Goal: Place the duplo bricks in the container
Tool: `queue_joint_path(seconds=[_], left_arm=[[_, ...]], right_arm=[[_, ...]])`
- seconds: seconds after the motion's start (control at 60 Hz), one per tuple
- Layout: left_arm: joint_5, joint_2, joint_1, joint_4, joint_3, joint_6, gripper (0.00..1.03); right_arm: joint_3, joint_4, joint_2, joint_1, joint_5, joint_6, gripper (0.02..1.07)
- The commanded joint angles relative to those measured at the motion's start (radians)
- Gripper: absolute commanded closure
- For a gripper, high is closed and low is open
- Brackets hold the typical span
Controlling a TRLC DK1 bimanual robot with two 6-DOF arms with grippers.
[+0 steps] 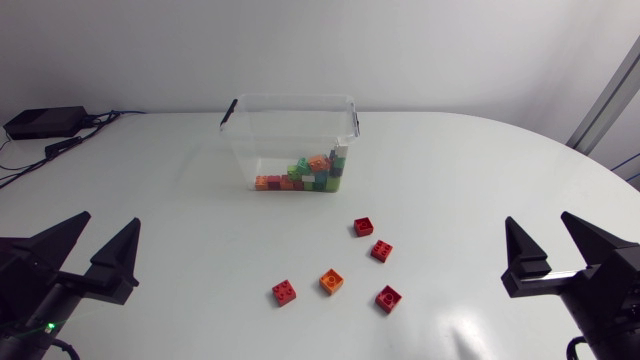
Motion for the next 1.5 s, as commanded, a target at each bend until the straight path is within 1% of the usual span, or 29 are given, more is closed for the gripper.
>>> queue_joint_path(seconds=[0.0,0.567,0.7,0.8,0.9,0.95,1.083,1.183,1.25,1.333,1.367,1.4,1.483], left_arm=[[0.008,-0.008,-0.008,0.011,-0.024,-0.018,0.04],[0.008,-0.010,0.000,0.011,-0.013,-0.022,0.04],[0.008,-0.002,0.008,-0.023,0.036,-0.024,0.05],[0.008,0.052,0.001,-0.061,0.088,-0.029,0.06],[0.008,0.199,-0.015,-0.095,0.183,-0.029,0.07],[0.008,0.317,-0.037,-0.130,0.258,-0.027,0.08],[0.006,0.521,-0.087,-0.239,0.413,-0.027,0.08],[-0.040,0.648,-0.175,-0.354,0.533,-0.007,0.08],[-0.072,0.740,-0.256,-0.428,0.604,0.025,0.08],[-0.115,0.822,-0.339,-0.463,0.646,0.060,0.07],[-0.144,0.868,-0.387,-0.487,0.669,0.085,0.07],[-0.156,0.903,-0.414,-0.500,0.686,0.100,0.07],[-0.158,0.987,-0.439,-0.529,0.729,0.149,0.07]], right_arm=[[-0.026,-0.009,-0.004,0.008,0.003,0.022,0.06],[-0.021,-0.006,-0.006,-0.002,0.006,0.021,0.06],[-0.004,-0.019,-0.004,0.000,0.006,0.021,0.06],[0.019,-0.021,0.008,0.009,0.006,0.022,0.06],[0.079,-0.021,0.085,0.027,0.005,0.024,0.06],[0.128,-0.018,0.167,0.041,0.005,0.024,0.06],[0.243,-0.033,0.335,0.043,0.006,0.053,0.07],[0.315,-0.076,0.402,0.058,0.006,0.073,0.07],[0.372,-0.122,0.445,0.080,0.008,0.077,0.07],[0.439,-0.191,0.506,0.107,0.008,0.077,0.07],[0.467,-0.223,0.534,0.110,0.006,0.077,0.07],[0.488,-0.248,0.559,0.118,0.006,0.077,0.07],[0.536,-0.311,0.608,0.138,0.006,0.073,0.07]])
